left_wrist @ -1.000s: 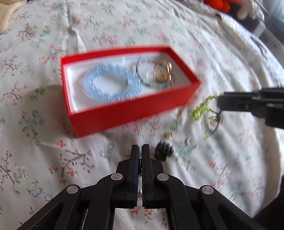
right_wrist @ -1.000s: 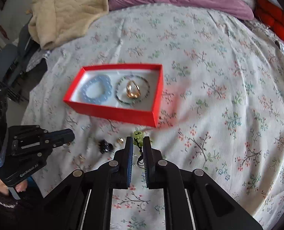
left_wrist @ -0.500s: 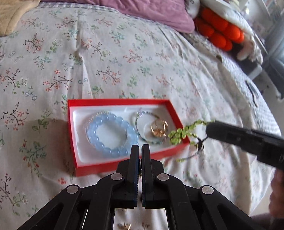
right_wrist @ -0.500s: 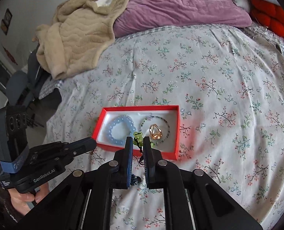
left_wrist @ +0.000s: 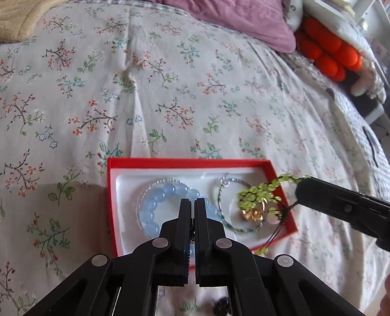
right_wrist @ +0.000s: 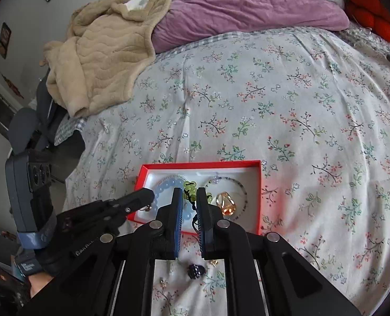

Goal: Organize jewelry
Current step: 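Carry the earring and grape keychain over the red box with both tools, then open both tools to drop the earring and keychain into the box, then grasp the second gold earring with the left tool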

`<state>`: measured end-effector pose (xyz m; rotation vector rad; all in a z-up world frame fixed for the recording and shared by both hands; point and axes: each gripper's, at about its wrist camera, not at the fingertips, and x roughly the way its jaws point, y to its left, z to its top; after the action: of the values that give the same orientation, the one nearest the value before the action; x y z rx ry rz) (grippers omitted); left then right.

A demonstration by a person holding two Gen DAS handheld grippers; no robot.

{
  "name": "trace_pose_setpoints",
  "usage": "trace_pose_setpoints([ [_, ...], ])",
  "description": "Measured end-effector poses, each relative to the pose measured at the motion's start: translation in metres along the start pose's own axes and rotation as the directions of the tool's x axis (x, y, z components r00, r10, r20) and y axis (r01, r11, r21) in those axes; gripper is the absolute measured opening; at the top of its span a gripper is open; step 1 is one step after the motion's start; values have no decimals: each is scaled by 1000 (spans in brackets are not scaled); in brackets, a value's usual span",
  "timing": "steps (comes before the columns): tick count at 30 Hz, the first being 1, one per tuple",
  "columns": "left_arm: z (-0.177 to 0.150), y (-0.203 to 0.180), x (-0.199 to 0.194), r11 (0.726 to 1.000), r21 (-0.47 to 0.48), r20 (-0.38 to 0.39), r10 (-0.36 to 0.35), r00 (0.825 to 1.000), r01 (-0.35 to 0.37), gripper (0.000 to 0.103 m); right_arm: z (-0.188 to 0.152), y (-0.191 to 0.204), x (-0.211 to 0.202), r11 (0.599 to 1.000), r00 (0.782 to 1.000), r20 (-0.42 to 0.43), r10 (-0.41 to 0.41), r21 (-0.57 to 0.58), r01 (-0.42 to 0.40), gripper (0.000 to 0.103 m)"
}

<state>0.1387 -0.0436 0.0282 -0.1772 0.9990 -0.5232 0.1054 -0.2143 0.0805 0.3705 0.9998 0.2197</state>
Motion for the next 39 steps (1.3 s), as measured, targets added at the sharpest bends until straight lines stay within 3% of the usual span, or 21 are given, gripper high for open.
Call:
trace_pose_setpoints([
  [8, 4, 1, 13, 998, 22, -9, 51, 999, -51, 0, 6, -13, 29, 999, 998, -38, -47, 26, 48, 11],
  [14, 5, -3, 9, 997, 47, -8, 64, 998, -63, 2, 8, -21, 25, 998, 998, -30, -54, 33, 55, 12],
  [17, 3, -6, 6, 994, 67, -10, 82, 997, -81, 25, 8, -21, 20, 998, 998, -25, -54, 24, 55, 21],
  [20, -2, -11, -1, 991, 91, -5, 97, 995, -96, 37, 6, -23, 15, 998, 998, -21, -57, 17, 57, 36],
  [27, -20, -15, -22, 984, 111, 2, 140, 990, -139, 75, -9, -28, 2, 996, 995, -39, -90, -24, 90, 42],
  [28, -24, -15, -23, 982, 116, -1, 152, 988, -151, 77, -13, -28, -1, 995, 995, -44, -92, -34, 90, 44],
  [30, -35, -14, -28, 975, 128, -10, 182, 983, -179, 85, -21, -27, -7, 994, 994, -47, -94, -54, 91, 59],
  [32, -44, -14, -30, 969, 143, -17, 206, 978, -201, 89, -28, -27, -12, 992, 993, -46, -105, -72, 101, 64],
  [39, -79, -10, -31, 942, 191, -60, 292, 955, -276, 95, -51, -34, -15, 982, 983, -75, -165, -102, 157, 69],
])
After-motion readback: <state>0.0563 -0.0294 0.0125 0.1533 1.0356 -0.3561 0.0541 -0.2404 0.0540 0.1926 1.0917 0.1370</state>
